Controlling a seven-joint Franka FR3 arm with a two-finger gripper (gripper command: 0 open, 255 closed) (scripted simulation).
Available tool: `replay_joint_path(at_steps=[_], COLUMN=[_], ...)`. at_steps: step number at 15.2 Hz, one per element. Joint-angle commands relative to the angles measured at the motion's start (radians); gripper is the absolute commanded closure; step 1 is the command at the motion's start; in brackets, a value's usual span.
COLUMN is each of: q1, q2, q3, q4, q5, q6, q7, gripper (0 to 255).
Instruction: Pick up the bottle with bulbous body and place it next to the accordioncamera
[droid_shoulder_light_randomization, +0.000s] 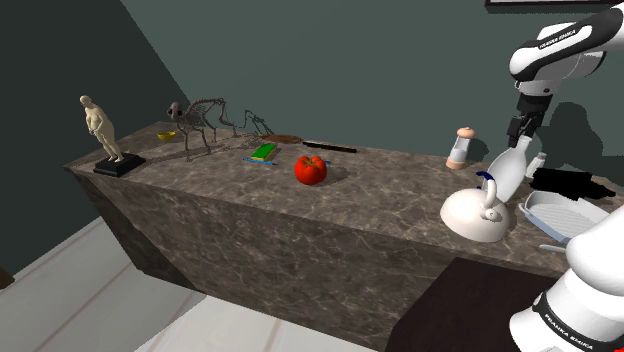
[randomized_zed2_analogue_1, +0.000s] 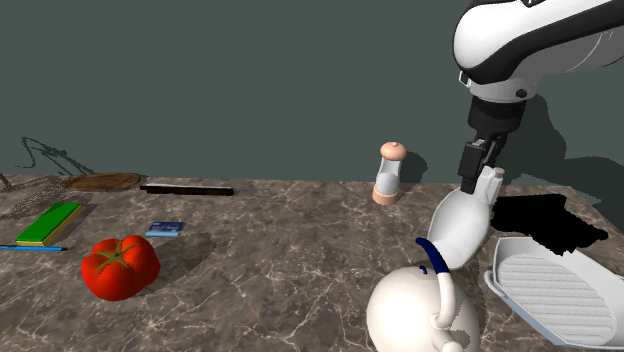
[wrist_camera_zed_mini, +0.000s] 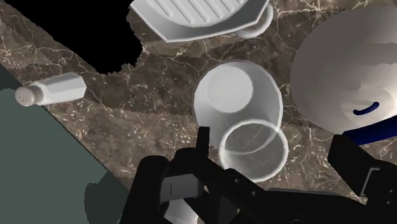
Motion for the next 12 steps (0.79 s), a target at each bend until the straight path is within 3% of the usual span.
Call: replay_joint_path(at_steps=[1, 5, 12], q1=[0.0, 0.007, 0.007], q2=[0.0, -0.022, -0.022], q3=[0.0, 0.011, 0.011], q4=[0.0, 0.107, 0.107], q5=[0.0, -0.002, -0.002], q6=[0.0, -0.128, -0.128], q7=[0.0, 0.004, 0.004], gripper=[0, 0, 0])
